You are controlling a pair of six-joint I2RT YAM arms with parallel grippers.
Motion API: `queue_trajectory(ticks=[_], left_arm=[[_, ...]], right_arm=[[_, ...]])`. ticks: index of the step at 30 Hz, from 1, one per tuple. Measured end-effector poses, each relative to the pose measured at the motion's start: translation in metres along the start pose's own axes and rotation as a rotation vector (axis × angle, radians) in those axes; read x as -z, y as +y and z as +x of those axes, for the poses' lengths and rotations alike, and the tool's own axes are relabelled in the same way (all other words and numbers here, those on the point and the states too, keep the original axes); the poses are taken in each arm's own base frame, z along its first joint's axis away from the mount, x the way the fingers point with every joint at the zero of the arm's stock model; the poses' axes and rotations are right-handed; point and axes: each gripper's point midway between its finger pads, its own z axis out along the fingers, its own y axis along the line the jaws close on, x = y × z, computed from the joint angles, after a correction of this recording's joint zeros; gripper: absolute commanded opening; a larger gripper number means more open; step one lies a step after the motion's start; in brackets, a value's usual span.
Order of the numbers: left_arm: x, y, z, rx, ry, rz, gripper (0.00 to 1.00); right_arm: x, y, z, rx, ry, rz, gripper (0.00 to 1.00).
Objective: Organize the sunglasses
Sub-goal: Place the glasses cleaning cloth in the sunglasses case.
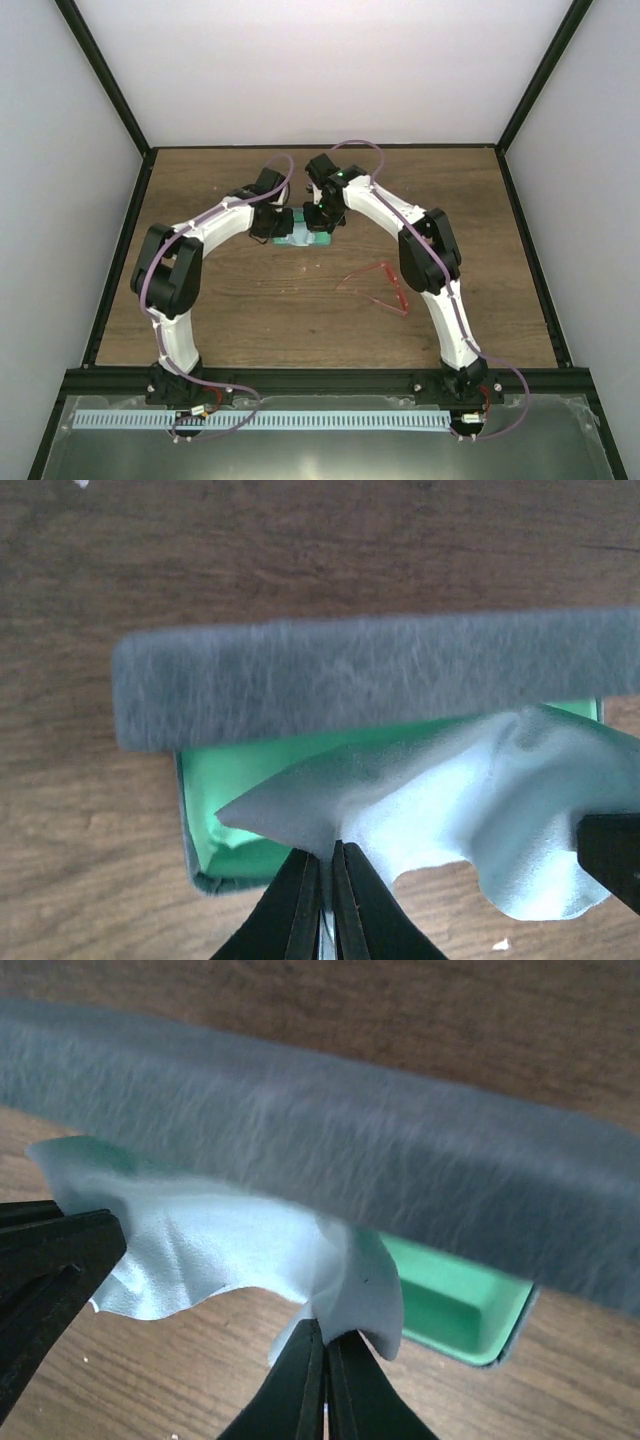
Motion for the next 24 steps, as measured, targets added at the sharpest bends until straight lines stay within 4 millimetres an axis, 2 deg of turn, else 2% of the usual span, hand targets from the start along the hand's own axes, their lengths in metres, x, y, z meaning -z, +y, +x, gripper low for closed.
queue_trajectory(ticks=[3,10,14,24], left_arm=[[-0.006,0.001,-0.007,-0.009,0.003,0.004,0.04],[-0.02,0.0,-0.003,-0.034,0.037,0.013,0.04],[-0.027,0.003,-0.003,-0.039,0.05,0.012,0.04],[-0.029,0.017,-0.009,-0.02,0.049,0.006,0.04]], right_arm=[[-0.003,-0.005,-0.008,-0.011,-0.005,0.0,0.01],[-0.009,-0.013,-0.02,-0.037,-0.004,-0.01,0.01],[-0.014,-0.017,-0.018,-0.046,0.012,-0.008,0.01],[-0.017,-0.018,-0.016,-0.047,0.019,-0.005,0.01]])
